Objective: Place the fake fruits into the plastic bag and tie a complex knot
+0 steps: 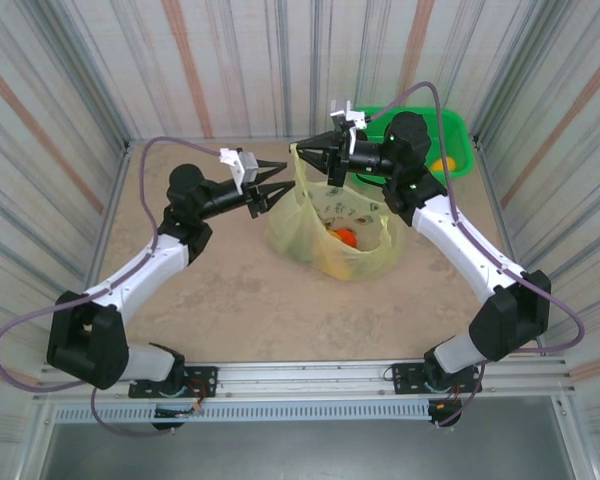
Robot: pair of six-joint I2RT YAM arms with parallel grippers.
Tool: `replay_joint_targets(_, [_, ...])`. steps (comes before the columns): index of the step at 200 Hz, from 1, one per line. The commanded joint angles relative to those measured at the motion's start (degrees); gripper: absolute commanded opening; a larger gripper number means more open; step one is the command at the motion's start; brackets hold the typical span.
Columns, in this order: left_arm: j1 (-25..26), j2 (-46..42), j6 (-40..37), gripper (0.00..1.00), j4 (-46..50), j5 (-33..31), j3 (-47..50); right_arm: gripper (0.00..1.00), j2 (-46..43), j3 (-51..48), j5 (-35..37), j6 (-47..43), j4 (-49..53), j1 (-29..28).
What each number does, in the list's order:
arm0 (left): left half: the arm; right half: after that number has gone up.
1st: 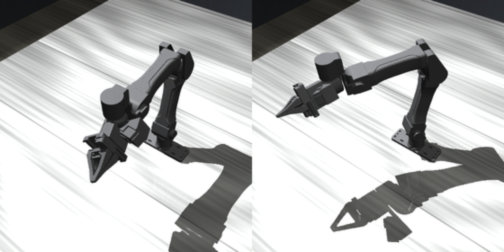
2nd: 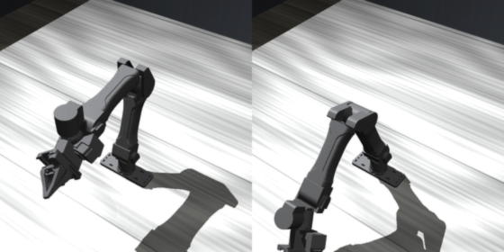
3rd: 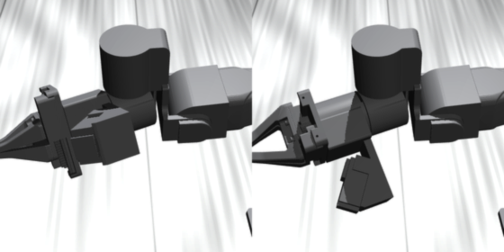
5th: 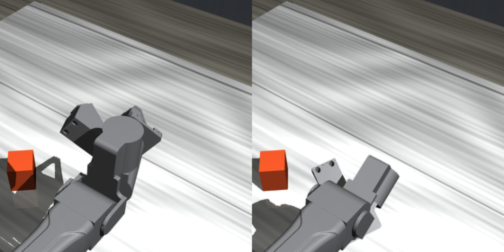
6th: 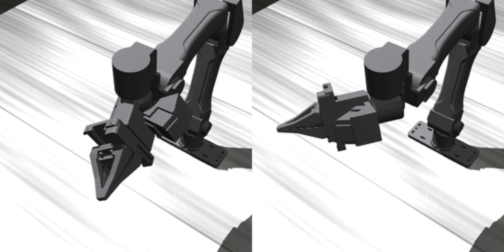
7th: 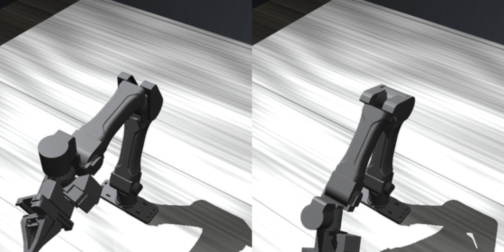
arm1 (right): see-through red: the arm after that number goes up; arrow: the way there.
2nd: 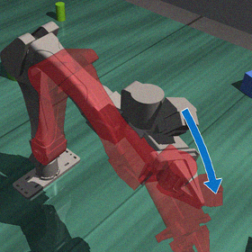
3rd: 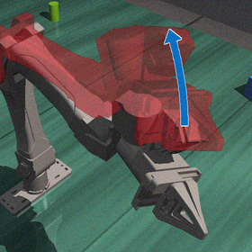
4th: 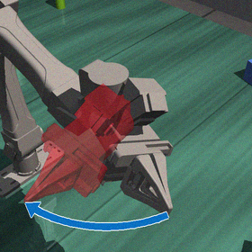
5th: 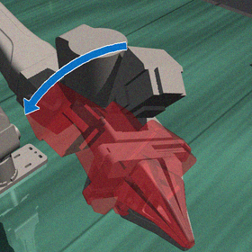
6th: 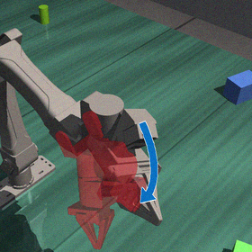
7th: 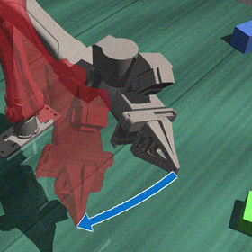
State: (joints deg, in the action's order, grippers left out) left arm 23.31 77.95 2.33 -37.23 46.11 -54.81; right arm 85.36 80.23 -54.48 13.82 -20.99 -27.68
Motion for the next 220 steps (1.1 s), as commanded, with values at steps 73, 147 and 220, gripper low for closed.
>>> replay_joint_targets(73, [4.2, 0.9, -1.4, 0.00, 6.4, -8.7, -4.2, 0.24, -3.9, 0.1, 7.9, -7.4, 14.5, -1.0])
replay_joint_targets(147, [6.2, -4.1, -3.5, 0.00, 14.5, -22.7, -1.2, 0.43, -10.9, -3.2, 13.4, -9.6, 23.6, -2.1])
replay_joint_targets(220, [6.7, -4.6, -4.3, 0.00, 14.4, -24.2, -0.3, 0.53, -10.0, 0.1, 18.5, -13.2, 30.8, -5.5])
